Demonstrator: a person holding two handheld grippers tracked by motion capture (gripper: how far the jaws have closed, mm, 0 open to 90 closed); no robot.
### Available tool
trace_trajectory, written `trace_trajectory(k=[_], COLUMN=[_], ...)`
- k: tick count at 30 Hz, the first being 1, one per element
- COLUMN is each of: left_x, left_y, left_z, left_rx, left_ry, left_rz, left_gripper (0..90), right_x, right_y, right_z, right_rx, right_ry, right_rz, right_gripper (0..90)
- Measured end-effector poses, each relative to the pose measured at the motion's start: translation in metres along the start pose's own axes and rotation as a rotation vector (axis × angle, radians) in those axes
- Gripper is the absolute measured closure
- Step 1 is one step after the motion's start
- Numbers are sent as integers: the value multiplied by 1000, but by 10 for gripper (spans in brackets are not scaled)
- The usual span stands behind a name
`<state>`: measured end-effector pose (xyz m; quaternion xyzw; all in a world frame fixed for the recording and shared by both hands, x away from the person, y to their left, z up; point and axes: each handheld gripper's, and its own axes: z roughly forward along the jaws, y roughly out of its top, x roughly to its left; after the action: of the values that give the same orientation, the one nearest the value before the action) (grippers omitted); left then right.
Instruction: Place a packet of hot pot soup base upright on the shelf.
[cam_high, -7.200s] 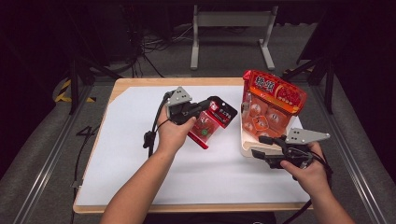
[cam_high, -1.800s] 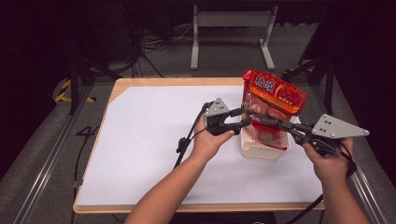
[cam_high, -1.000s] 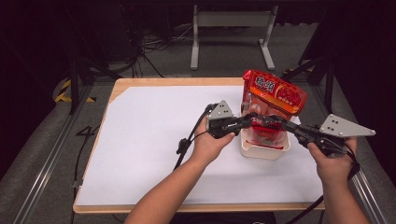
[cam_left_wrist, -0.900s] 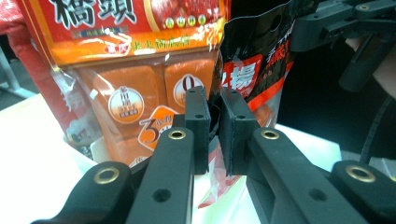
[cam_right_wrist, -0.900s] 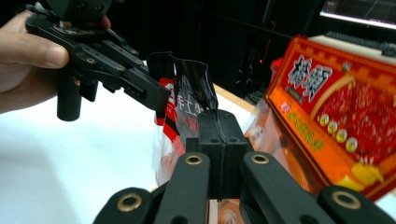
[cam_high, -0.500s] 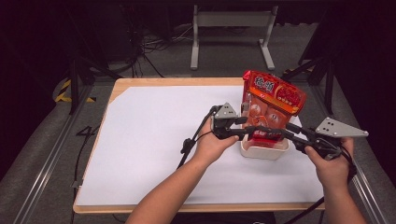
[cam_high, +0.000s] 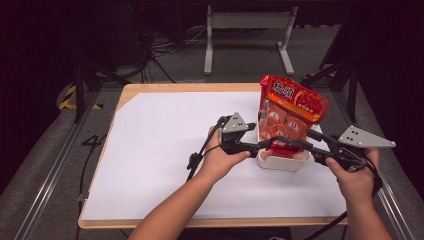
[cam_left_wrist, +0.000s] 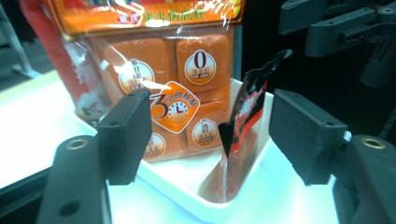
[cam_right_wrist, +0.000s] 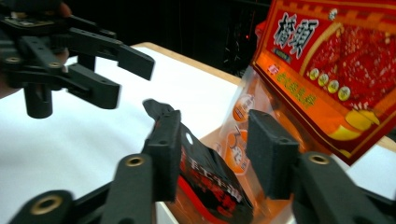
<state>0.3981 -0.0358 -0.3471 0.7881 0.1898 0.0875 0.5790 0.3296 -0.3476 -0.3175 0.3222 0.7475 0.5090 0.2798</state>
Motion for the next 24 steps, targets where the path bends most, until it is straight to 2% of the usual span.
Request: trace_trajectory(k=[1,2,5,6,8,13,16,18,21,24], left_x=[-1,-1,-2,-2,-2,-2,-2,-2,1,4], left_y=[-2,-2,-9,-9,-14,-25,-34,-45,-58,-73], left_z=[-11,-11,-36,-36,-51,-86,-101,-113,-125,-141], left_rx=[-2,-2,5,5,11,17,27,50,51,52], left_ry=[2,2,19,19,35,66,79,104,109,135], left_rz=[2,2,-11,-11,-13,-8,-29,-49,-86,-109], left_gripper=[276,269,263,263,260,246,238,231,219,210], right_x=[4,4,15,17,20,34,42,47,54,58], right_y=[2,2,7,8,10,14,13,10,4,-4], right_z=[0,0,1,1,2,8,14,17,22,25], right_rx=[-12,-12,-31,-37,-40,-46,-45,-42,-30,-20], right_ry=[17,17,43,49,54,108,167,193,206,213], right_rz=[3,3,11,14,14,21,40,40,26,24], right_gripper=[495,495,431,420,409,371,364,352,345,339])
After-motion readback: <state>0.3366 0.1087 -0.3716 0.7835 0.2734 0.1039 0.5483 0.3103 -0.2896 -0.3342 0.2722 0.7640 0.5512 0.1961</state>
